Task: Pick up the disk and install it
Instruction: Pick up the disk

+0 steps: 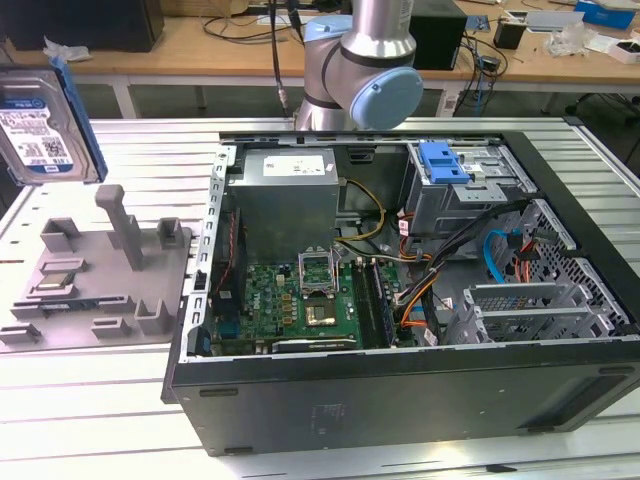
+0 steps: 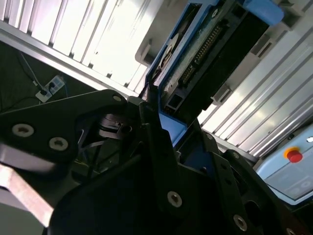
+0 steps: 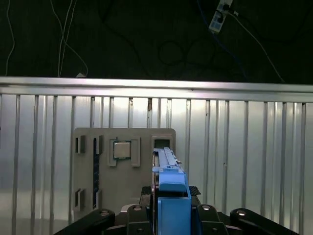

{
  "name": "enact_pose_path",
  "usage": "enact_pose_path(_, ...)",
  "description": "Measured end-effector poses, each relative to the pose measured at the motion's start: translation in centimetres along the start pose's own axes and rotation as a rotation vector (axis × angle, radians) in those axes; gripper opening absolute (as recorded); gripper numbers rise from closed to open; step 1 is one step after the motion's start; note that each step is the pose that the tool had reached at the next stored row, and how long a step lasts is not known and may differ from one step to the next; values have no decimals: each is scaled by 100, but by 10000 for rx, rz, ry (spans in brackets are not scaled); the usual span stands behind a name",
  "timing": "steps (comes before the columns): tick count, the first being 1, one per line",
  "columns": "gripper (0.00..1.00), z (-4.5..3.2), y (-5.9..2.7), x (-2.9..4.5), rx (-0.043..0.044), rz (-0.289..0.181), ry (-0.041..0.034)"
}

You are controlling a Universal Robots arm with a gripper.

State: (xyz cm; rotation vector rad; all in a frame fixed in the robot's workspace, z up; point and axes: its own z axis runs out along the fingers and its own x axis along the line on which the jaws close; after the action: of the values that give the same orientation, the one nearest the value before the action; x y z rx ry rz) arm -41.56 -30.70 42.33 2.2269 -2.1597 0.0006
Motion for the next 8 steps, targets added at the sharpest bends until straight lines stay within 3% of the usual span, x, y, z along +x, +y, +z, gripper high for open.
enact_pose_path(8,37,-236,7,6,7,1,0)
